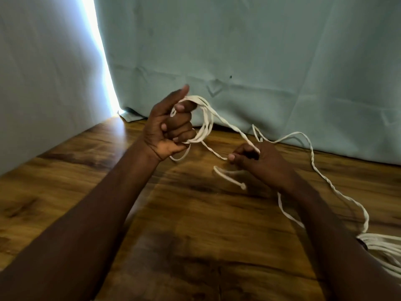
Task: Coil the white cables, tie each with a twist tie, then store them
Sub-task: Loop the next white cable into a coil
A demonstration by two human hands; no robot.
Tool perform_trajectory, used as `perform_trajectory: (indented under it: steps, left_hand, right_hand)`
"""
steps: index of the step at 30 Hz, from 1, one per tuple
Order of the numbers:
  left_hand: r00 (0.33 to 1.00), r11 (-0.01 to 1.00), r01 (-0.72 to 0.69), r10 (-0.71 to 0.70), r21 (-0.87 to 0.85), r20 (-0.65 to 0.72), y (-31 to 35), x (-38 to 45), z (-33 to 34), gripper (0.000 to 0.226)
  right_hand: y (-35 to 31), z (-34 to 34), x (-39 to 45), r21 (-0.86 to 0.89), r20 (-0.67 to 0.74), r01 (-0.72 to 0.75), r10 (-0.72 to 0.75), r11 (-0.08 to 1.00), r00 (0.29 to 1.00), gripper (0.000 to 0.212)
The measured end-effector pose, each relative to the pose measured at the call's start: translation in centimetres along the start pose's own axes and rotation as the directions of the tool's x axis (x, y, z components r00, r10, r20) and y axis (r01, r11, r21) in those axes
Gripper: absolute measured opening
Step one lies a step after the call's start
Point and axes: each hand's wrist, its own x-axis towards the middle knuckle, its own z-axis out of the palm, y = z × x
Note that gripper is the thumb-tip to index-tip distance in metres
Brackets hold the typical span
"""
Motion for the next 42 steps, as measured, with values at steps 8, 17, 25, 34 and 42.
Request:
perform_trajectory:
  steps: [8,17,25,34,42]
  left_hand:
    - [0.896,0.858,-0.419,0.338,-0.297,-0.288,-0.5,0.7,-2.2,0.052]
    - [0.799,0.821,-0.522,0.378,-0.230,-0.467,-1.3,1.9,-1.0,0.046]
    - [0.841,0.934,-0.122,0.277,0.336,-0.465,-4.4,3.2,1.2,0.046]
    - [0.881,0.609,0.267,0.160,0.747,-0.445,-6.2,2.4,1.8,0.036]
    - [0.937,0.696,0.323,-0.138,0.641,-0.321,-5.4,1.8,2.2,0.059]
  right_hand:
    - [0.9,3.9,1.4,0.311,-0.142,-0.157,0.209,0.937,0.968,0.013]
    - [-0.5,6.1,0.9,-0.419,0.214,0.170,-0.085,0.892,0.973,0.026]
    - [-2.5,6.0,-0.1,-0.083,0.481,0.276,-0.205,0.957,0.853,0.018]
    - [-3.6,1.9,-0.5,0.477,0.417,-0.181,-0.041,0.860,0.908,0.025]
    - [-3.3,1.5,-0.1,0.748,0.495,-0.457,0.054,0.481,0.867,0.028]
